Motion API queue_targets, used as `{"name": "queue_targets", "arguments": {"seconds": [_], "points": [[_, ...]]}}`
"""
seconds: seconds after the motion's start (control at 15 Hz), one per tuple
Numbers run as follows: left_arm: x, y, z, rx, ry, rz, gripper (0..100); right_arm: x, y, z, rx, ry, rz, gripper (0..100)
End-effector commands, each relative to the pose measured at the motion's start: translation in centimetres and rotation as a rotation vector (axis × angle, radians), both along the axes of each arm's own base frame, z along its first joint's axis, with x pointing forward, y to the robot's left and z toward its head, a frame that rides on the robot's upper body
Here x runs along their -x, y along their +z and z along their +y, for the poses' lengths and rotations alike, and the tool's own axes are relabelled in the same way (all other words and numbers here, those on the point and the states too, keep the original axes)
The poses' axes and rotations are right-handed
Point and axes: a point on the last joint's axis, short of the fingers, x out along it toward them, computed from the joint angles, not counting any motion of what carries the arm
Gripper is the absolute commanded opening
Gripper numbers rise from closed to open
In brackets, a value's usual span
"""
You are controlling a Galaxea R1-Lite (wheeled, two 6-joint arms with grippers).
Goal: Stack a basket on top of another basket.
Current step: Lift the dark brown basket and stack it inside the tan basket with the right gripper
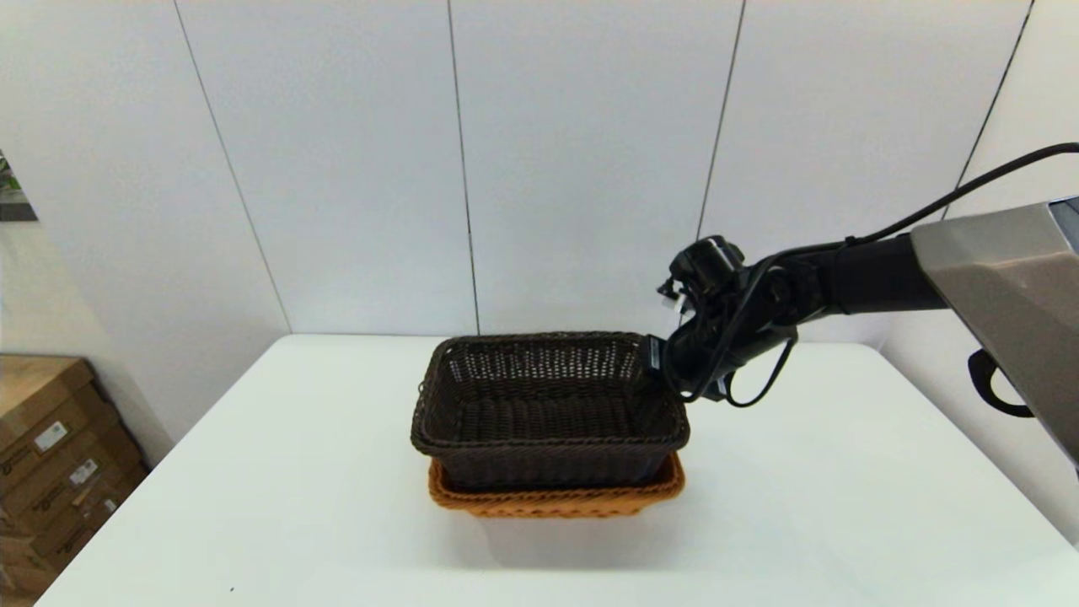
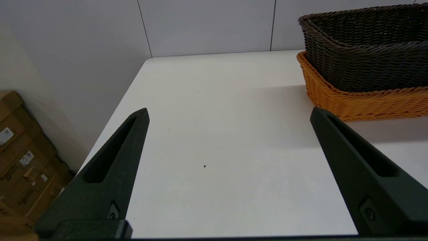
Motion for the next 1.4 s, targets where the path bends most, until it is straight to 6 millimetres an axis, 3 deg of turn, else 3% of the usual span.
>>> {"name": "queue_targets", "arguments": {"seconds": [0.07, 0.73, 1.4], "points": [[0.0, 0.0, 0.0, 0.000, 0.000, 0.000, 100, -0.1, -0.9, 0.1, 0.009, -0.001, 0.022, 0], [0.0, 0.0, 0.0, 0.000, 0.000, 0.000, 100, -0.7, -2.0, 0.2, 0.020, 0.005, 0.024, 0], [0.0, 0.0, 0.0, 0.000, 0.000, 0.000, 100, -0.6, -1.3, 0.0, 0.030, -0.006, -0.005, 0]]}}
